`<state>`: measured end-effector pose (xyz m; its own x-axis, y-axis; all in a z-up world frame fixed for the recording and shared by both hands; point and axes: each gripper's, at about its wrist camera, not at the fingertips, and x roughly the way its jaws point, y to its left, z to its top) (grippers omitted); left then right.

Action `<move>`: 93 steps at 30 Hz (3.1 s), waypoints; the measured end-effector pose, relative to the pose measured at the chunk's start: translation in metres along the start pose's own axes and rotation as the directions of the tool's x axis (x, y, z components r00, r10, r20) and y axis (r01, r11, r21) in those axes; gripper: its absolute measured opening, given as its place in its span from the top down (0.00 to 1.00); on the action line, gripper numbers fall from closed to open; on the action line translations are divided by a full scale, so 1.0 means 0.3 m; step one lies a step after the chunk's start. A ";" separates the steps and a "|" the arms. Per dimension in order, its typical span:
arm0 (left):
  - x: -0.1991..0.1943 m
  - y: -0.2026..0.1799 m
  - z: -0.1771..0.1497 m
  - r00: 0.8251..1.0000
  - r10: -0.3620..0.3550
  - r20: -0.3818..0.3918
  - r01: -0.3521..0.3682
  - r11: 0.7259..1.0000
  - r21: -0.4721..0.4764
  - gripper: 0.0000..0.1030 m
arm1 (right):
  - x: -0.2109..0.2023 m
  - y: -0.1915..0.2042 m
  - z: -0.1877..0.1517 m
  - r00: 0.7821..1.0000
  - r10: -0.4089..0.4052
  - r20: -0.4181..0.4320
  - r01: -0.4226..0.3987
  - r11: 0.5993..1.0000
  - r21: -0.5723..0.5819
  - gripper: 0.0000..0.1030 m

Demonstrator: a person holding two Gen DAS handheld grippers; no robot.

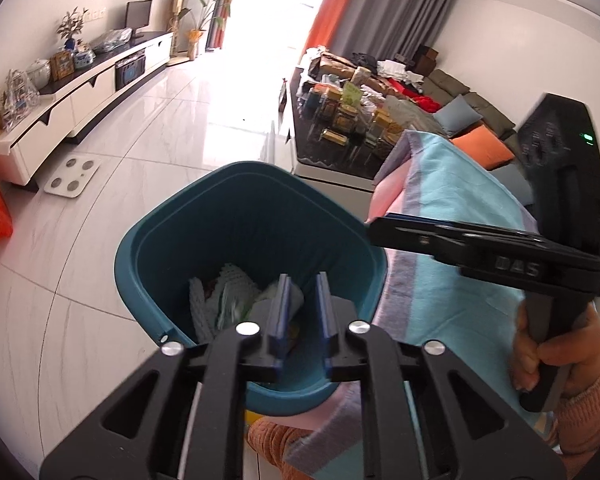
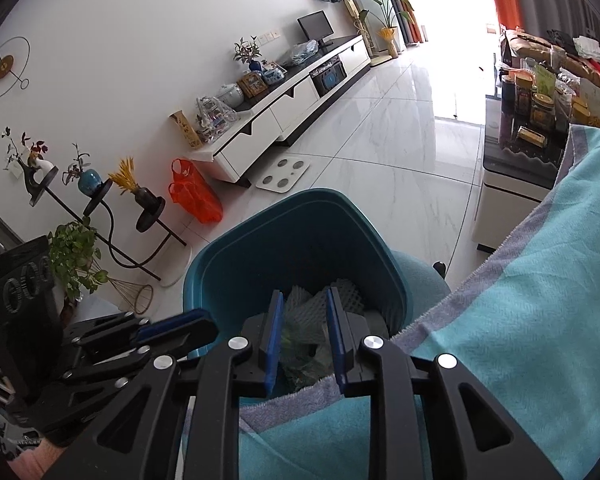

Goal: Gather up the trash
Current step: 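Open both tools to drop the bag and orange peel into the bin, then move both open tools back over the table trash, then grasp the white tissue with the left tool while the right tool grasps the blue-dotted paper cup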

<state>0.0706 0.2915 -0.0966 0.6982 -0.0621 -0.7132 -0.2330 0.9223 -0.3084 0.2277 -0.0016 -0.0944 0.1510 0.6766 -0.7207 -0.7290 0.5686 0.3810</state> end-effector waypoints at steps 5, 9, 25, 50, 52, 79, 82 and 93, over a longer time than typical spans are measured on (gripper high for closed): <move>0.002 -0.003 -0.005 1.000 -0.001 0.018 0.001 1.000 -0.006 0.83 | -0.051 -0.018 -0.020 1.000 0.018 0.022 -0.018 1.000 0.011 0.79; -0.053 -0.043 -0.010 0.998 -0.015 0.067 0.013 1.000 0.028 0.72 | -0.123 -0.024 -0.039 0.998 0.031 0.060 -0.032 0.999 0.010 0.71; -0.101 -0.523 -0.048 0.960 -0.268 0.080 0.237 0.931 0.279 0.58 | -0.593 -0.212 -0.233 0.956 -0.119 0.267 0.105 0.992 0.066 0.61; 0.259 -1.208 -0.170 0.880 -0.411 -0.239 0.475 0.791 0.387 0.55 | -1.065 -0.834 -0.495 0.817 -0.504 0.280 0.361 0.826 0.433 0.55; 0.266 -1.222 -0.162 0.878 -0.412 -0.245 0.478 0.790 0.385 0.55 | -1.068 -0.872 -0.488 0.816 -0.512 0.269 0.366 0.817 0.446 0.55; 0.428 -1.280 -0.111 0.864 -0.366 -0.346 0.477 0.816 0.326 0.48 | -1.002 -1.096 -0.477 0.903 -0.383 0.195 0.248 0.835 0.491 0.76; 0.445 -1.273 -0.115 0.854 -0.375 -0.360 0.488 0.817 0.307 0.49 | -0.995 -1.075 -0.481 0.908 -0.364 0.207 0.231 0.848 0.476 0.85; 0.477 -1.289 -0.122 0.839 -0.386 -0.383 0.507 0.811 0.293 0.75 | -0.991 -0.978 -0.458 0.908 -0.336 0.250 0.219 0.890 0.401 0.95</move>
<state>0.2358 -0.0880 -0.1027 0.4163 -0.5543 -0.7207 0.3630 0.8281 -0.4272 0.3051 -0.4337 -0.0715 0.5488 0.5402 -0.6380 -0.3481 0.8415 0.4131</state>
